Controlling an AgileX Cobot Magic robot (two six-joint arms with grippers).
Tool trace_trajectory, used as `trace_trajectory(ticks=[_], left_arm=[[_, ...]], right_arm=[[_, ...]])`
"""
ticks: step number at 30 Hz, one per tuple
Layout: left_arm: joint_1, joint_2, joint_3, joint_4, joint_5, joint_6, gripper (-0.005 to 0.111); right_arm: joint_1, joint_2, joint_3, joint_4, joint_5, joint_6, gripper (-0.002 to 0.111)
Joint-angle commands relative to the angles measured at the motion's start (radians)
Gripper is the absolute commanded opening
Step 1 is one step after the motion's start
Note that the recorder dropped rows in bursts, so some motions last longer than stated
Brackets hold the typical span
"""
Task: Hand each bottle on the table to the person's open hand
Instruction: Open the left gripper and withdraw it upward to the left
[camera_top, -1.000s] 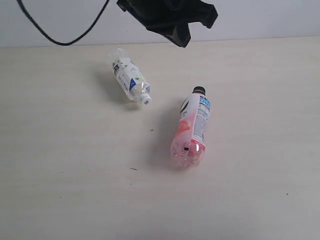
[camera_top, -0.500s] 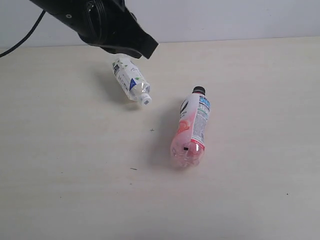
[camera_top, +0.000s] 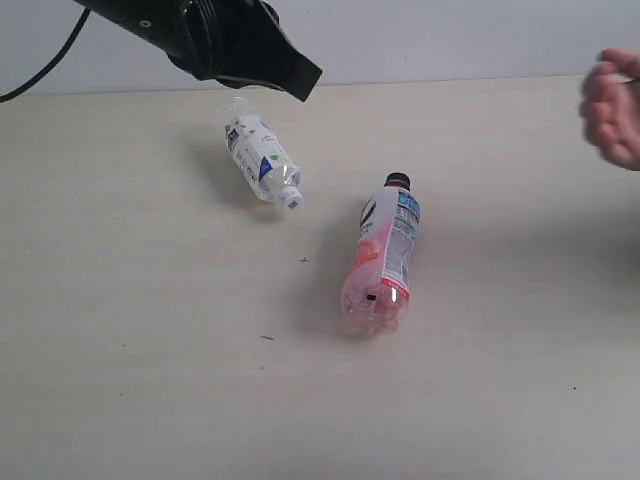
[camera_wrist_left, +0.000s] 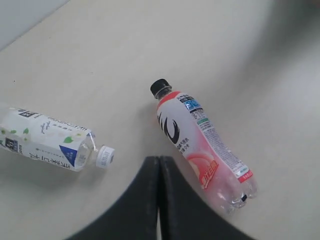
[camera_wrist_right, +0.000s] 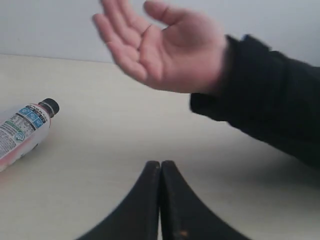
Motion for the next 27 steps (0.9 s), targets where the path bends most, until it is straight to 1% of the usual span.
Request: trace_trajectory(ticks=[1, 3, 7, 15, 20, 23, 25, 27], left_arm=[[0.003, -0.009, 0.004, 0.004, -0.021, 0.036, 0.000], [0.003, -0.009, 0.004, 0.004, -0.040, 0.065, 0.000], [0.003, -0.009, 0.004, 0.004, -0.061, 0.065, 0.000], [0.003, -0.007, 0.004, -0.007, -0.020, 0.057, 0.000], [-0.001, 0.025, 0.004, -0.066, -0.065, 0.068, 0.000], [-0.003, 0.060, 0.002, -0.103, -0.109, 0.071, 0.005], [-0.010, 0.088, -0.011, -0.127, -0.098, 0.071, 0.012], [-0.019, 0.124, -0.030, -0.139, -0.079, 0.071, 0.023]], right_arm=[[-0.003, -0.005, 0.005, -0.001, -0.004, -0.006, 0.000], [-0.003, -0.005, 0.005, -0.001, -0.004, -0.006, 0.000], [-0.003, -0.005, 0.005, -0.001, -0.004, -0.006, 0.000], [-0.003, -0.005, 0.005, -0.001, -0.004, -0.006, 0.000], [-0.003, -0.005, 0.005, -0.006, -0.004, -0.006, 0.000], [-0.003, -0.005, 0.005, -0.006, -0.004, -0.006, 0.000], [-0.003, -0.005, 0.005, -0.006, -0.004, -0.006, 0.000], [-0.003, -0.005, 0.005, -0.006, -0.004, -0.006, 0.000]])
